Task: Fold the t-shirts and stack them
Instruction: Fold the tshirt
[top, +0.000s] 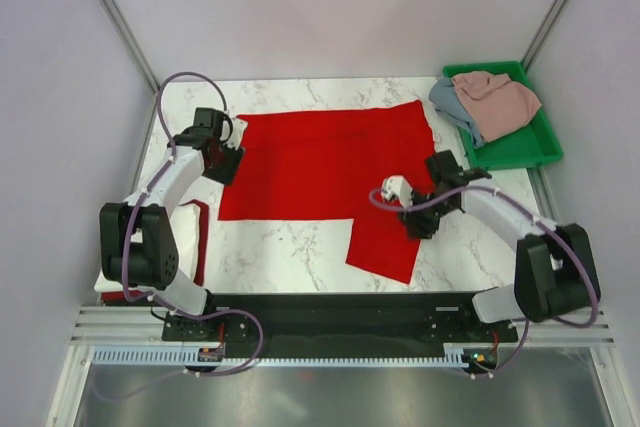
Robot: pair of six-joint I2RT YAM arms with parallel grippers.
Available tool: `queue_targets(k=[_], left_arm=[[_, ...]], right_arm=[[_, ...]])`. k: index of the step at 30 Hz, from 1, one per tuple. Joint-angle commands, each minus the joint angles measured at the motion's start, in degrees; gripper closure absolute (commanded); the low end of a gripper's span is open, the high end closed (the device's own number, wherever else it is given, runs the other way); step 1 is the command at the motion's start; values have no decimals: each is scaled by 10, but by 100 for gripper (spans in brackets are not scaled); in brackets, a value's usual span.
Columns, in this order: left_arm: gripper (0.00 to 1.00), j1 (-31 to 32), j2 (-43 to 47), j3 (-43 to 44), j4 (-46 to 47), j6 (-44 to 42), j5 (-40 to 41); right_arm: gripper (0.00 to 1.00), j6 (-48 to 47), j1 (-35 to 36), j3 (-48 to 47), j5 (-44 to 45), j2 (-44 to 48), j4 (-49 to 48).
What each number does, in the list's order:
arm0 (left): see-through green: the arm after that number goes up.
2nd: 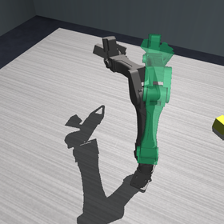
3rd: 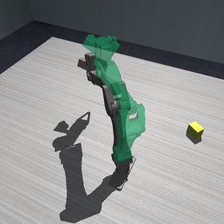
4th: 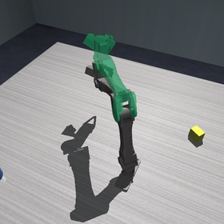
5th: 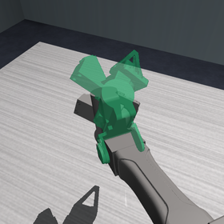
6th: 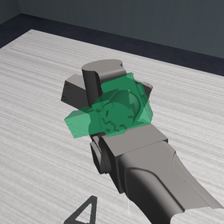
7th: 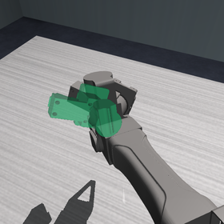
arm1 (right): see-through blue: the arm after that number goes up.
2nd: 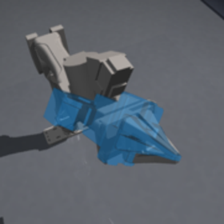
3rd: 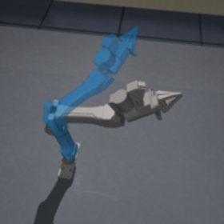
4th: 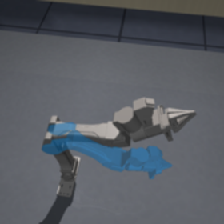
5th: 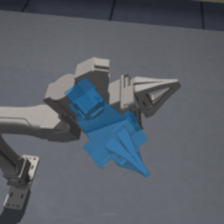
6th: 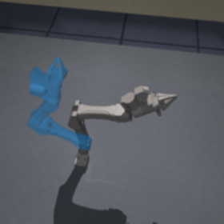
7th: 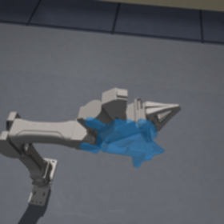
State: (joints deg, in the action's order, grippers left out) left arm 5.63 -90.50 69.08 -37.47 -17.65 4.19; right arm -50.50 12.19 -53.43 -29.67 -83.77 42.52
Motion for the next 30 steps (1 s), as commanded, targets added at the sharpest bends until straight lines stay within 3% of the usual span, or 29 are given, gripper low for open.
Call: queue_targets(k=[1,7,17,30], left_arm=[[41,-11,19,-24,16,27,-18],[42,-16,22,-68,26,33,-23],[43,-19,6,-60,9,25,-35],[46,-32,-1,-69,7,24,-35]], right_arm=[[57,-83,51,51,-36,132,28],[57,-118,116,78,-22,196,64],[61,-234,181,154,9,200,104],[64,-233,229,188,30,159,63]])
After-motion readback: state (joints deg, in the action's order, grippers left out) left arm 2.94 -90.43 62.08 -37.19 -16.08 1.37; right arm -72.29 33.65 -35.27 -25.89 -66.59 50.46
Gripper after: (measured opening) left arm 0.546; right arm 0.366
